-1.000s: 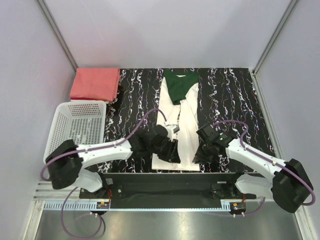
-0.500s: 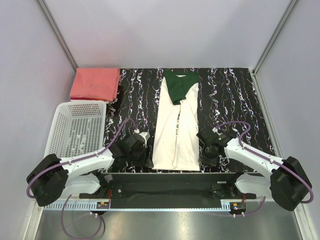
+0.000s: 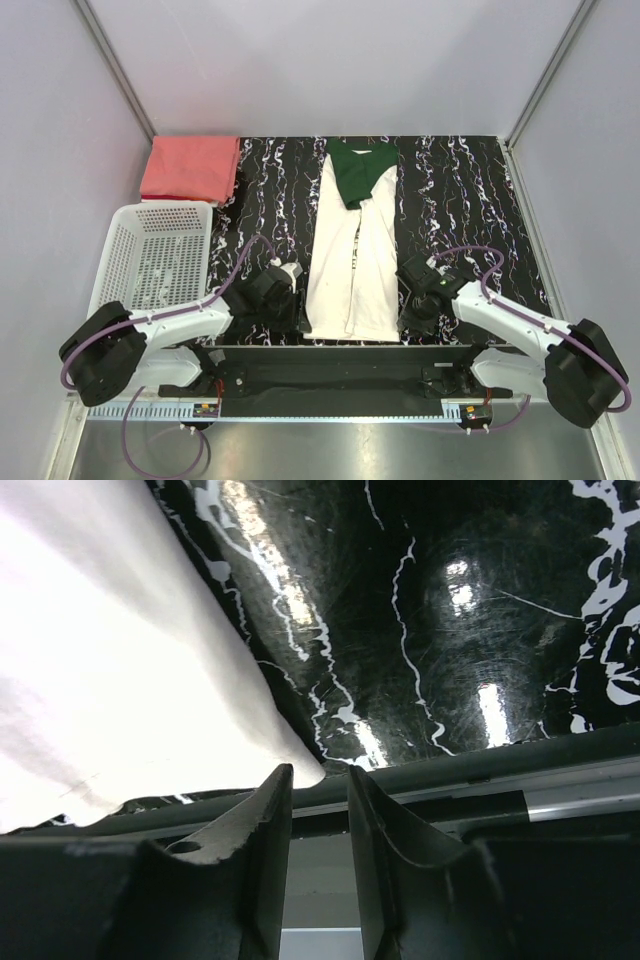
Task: Fold and stack the t-shirts
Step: Fold the tshirt
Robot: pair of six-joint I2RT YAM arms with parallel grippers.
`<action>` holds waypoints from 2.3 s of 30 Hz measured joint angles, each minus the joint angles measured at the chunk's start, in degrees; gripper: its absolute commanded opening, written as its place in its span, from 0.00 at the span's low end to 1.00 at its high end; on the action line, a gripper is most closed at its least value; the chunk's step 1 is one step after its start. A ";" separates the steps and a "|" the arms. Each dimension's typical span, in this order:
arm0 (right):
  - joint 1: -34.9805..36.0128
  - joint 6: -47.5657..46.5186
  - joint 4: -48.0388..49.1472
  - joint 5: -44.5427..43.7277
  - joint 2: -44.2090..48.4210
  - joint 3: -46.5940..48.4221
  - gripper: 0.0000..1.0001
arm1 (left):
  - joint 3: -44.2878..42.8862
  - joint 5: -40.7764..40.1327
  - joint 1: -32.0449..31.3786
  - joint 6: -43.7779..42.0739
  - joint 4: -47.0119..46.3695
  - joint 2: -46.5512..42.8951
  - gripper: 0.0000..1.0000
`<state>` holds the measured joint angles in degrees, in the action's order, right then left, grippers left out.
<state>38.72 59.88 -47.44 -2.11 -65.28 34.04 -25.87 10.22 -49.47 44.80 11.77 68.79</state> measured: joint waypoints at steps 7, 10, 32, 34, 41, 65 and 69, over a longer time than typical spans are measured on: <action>0.00 0.46 1.29 0.26 2.86 -0.04 0.37 | 0.26 0.92 0.04 -0.17 -1.09 1.51 0.15; 0.00 0.48 2.49 0.90 2.45 -0.52 0.39 | 0.26 1.14 0.07 -0.46 -1.16 1.57 0.07; 0.59 -0.48 3.23 1.57 -3.37 -0.61 0.37 | -0.35 3.32 0.09 -1.20 -0.63 0.55 0.00; 0.72 -0.59 3.21 1.53 -4.15 -0.24 0.36 | -0.68 3.48 0.09 -1.22 -0.59 0.55 0.00; 1.25 -1.44 3.37 1.51 -4.92 0.37 0.34 | -1.22 3.72 0.09 -1.27 -0.50 0.66 0.00; 3.30 -4.98 1.62 1.55 -6.54 4.09 0.00 | -3.50 3.76 0.09 -0.63 0.94 0.72 0.00; 3.30 -6.95 0.37 0.76 -4.44 7.54 0.00 | -7.93 3.85 0.66 -0.59 1.70 2.95 0.00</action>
<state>42.02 52.93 -47.07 -1.34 -69.71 41.58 -33.80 14.06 -48.82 44.21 13.47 71.75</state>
